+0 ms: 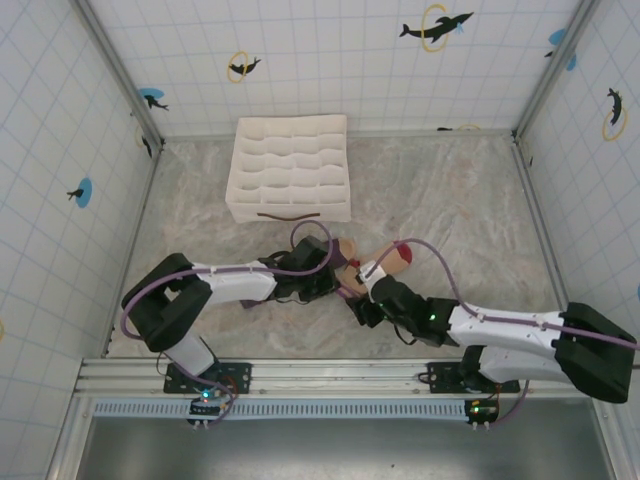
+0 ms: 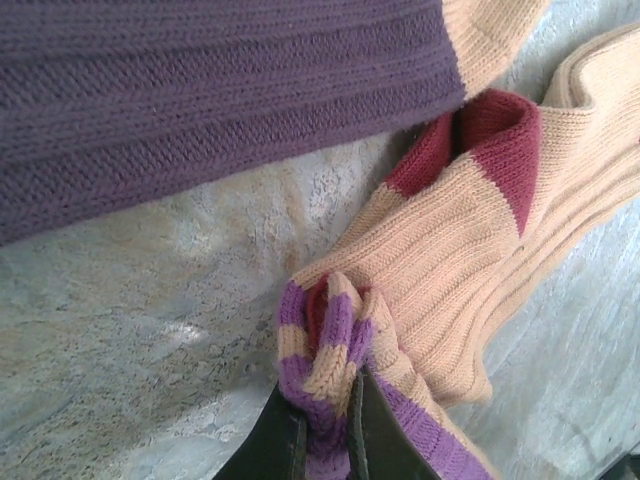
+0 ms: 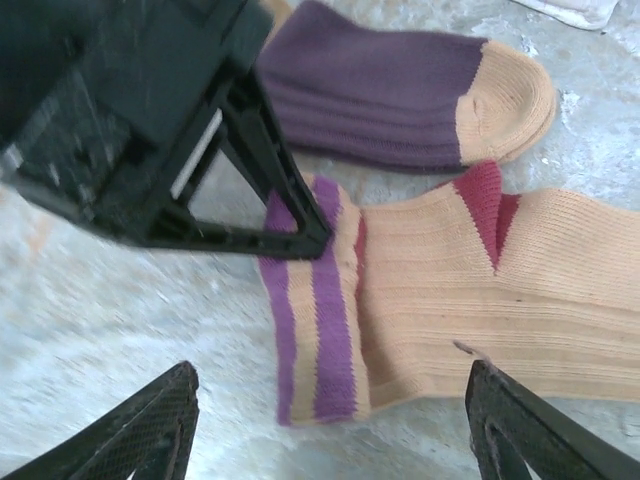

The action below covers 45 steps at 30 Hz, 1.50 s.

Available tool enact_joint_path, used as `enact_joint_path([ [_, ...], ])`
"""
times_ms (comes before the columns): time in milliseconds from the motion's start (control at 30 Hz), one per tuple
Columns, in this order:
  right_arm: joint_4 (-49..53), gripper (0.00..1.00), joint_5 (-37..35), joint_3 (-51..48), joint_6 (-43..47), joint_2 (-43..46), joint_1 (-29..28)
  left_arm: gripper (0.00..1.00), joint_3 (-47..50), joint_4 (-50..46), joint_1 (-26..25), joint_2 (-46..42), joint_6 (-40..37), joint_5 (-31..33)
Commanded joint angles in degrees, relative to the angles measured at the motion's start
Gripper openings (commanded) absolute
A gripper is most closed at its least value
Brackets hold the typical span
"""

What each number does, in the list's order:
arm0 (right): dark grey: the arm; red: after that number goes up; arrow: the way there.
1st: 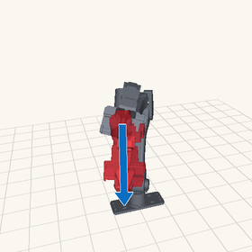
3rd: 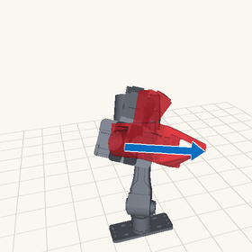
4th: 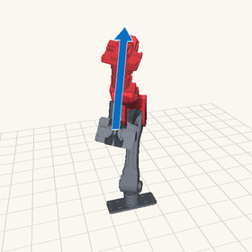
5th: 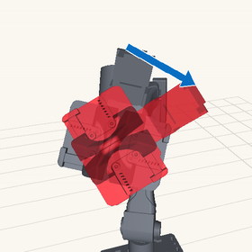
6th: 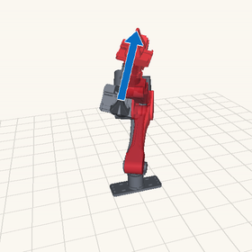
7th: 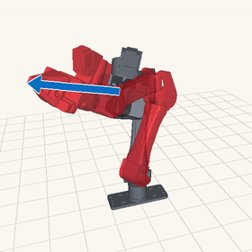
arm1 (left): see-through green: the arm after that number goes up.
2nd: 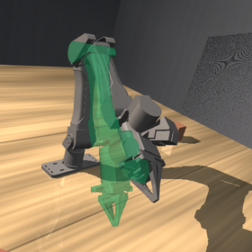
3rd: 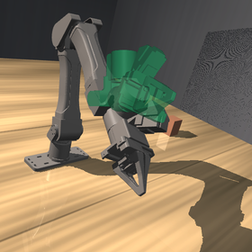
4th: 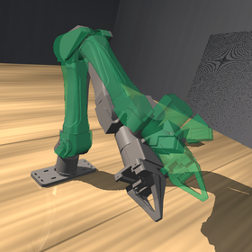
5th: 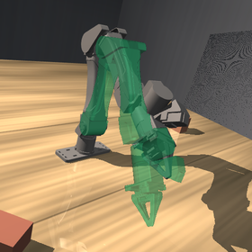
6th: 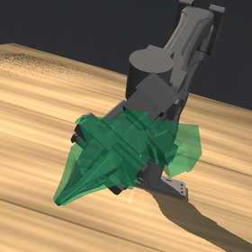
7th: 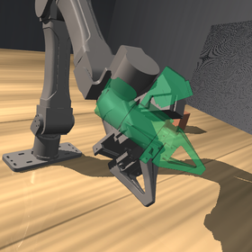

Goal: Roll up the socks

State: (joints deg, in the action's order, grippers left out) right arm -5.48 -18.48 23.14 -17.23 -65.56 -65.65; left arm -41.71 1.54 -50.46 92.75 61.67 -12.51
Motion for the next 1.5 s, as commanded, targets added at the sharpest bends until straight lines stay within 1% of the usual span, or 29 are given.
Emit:
enact_joint_path([
  [0,2.39,0.72,-13.41,3.03,8.26,-4.25,-4.8,0.0,1.32,-4.05,0.42,-0.9,-1.46,-1.26],
  [133,-1.35,0.7,-20.26,4.39,13.81,-10.34,-11.16,0.0,1.08,-3.94,0.45,-0.39,-1.97,-2.61],
  [200,-2.79,0.69,-24.92,5.47,15.67,-13.79,-13.8,0.0,1.13,-3.46,0.45,-0.12,-1.94,-3.43],
  [300,-4.61,0.68,-28.24,7.01,19.93,-19.03,-16.38,0.0,1.14,-3.44,0.45,0.08,-1.95,-3.91],
  [433,-5.82,0.65,-31.04,8.63,22.67,-24.65,-16.9,0.0,1.37,-3.85,0.48,-0.19,-2.21,-4.35],
  [567,-9.7,0.59,-32.83,7.31,24.75,-27.19,-16.59,0.0,2.07,-4.44,0.61,-0.84,-2.61,-4.1],
  [700,-11.16,0.54,-30.56,5.51,23.99,-27.96,-14.86,0.0,2.79,-4.09,0.62,-1.63,-2.73,-3.92],
  [767,-12.21,0.47,-28.84,4.24,23.29,-27.9,-13.81,0.0,3.43,-3.33,0.62,-2.16,-2.63,-4.01],
  [800,-12.64,0.41,-27.16,3.58,22.8,-27.66,-13.03,0.0,3.53,-3.3,0.7,-2.35,-2.62,-3.85],
  [867,-13.23,0.21,-23.04,2.35,21.4,-27.04,-11.42,0.0,3.59,-3.36,0.73,-2.37,-2.84,-3.67],
  [933,-13.73,0.05,-17.23,1.12,19.38,-25.98,-9.37,0.0,3.31,-4.18,0.71,-2.18,-2.99,-3.16],
  [967,-13.88,0.0,-15.12,0.64,18.58,-25.61,-8.59,0.0,3.45,-4.34,0.71,-2.25,-3.01,-3.03],
  [1000,-14.01,0.0,-13.35,0.23,17.99,-25.41,-8.01,0.01,3.62,-4.43,0.69,-2.43,-2.83,-2.76],
  [1100,-13.41,0.0,-9.52,-0.19,15.92,-25.4,-6.25,0.14,4.45,-4.65,0.71,-3.28,-2.48,-1.75],
  [1200,-13.58,0.0,-7.23,-1.09,14.37,-25.5,-5.2,0.32,4.3,-5.48,0.71,-3.92,-2.76,-0.86],
  [1300,-14.88,0.0,-4.86,-2.41,13.17,-25.24,-4.03,0.38,3.85,-5.36,0.71,-4.72,-3.16,-0.39],
  [1367,-16.06,0.0,-3.35,-3.36,12.43,-25.04,-3.03,0.46,4.18,-4.05,0.71,-5.7,-3.18,-0.24],
  [1400,-16.86,0.0,-2.26,-3.95,12.16,-24.88,-2.51,0.52,4.22,-3.54,0.71,-6.32,-3.11,-0.04],
  [1467,-18.13,0.0,-0.35,-4.89,11.47,-24.57,-1.47,0.59,4.36,-2.67,0.71,-7.41,-3.14,0.44],
])
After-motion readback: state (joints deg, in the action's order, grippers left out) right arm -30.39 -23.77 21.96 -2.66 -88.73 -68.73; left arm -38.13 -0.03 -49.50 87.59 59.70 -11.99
